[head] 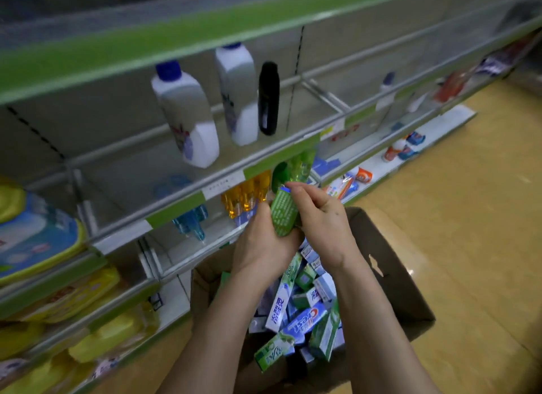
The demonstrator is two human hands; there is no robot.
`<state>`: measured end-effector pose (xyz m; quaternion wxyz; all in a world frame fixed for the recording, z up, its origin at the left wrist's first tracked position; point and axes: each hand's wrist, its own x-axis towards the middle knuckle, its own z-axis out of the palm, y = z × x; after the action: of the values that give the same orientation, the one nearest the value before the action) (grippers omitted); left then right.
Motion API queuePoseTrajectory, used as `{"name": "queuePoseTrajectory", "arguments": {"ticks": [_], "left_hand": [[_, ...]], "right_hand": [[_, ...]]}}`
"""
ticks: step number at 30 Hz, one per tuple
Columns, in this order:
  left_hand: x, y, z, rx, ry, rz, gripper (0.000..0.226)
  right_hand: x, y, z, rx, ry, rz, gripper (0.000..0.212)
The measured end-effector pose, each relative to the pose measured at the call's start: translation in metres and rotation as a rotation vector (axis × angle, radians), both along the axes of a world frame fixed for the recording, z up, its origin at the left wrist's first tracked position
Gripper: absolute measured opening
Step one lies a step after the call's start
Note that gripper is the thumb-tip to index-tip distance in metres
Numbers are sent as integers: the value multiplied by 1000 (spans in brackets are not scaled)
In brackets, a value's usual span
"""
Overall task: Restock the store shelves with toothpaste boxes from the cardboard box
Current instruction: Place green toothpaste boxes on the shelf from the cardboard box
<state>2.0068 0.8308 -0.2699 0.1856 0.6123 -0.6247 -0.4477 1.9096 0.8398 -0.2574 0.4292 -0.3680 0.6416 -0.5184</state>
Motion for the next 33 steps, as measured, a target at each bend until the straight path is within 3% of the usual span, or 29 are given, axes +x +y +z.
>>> {"name": "queuePoseTrajectory", "arguments": {"ticks": [7, 9, 12, 17, 22, 33], "left_hand": [[0, 2, 68, -139, -3, -9, 60], [0, 4, 78, -172, 15, -12, 62], [0, 6, 92, -205, 53, -50, 69], [-2, 8, 116, -324, 143, -74, 87], [-4, 5, 130, -399, 246, -73, 71], [-4, 10, 153, -381, 352, -83, 54]], "right_hand": [[0, 7, 63, -161, 55, -8, 21], [-1, 6, 74, -176, 74, 1, 31], [-4, 5, 86, -183, -7, -19, 37], [-9, 7, 100, -257, -51, -75, 17], [-14, 11, 120, -327, -119, -78, 15], [-15, 22, 148, -488, -17, -6, 16]]}}
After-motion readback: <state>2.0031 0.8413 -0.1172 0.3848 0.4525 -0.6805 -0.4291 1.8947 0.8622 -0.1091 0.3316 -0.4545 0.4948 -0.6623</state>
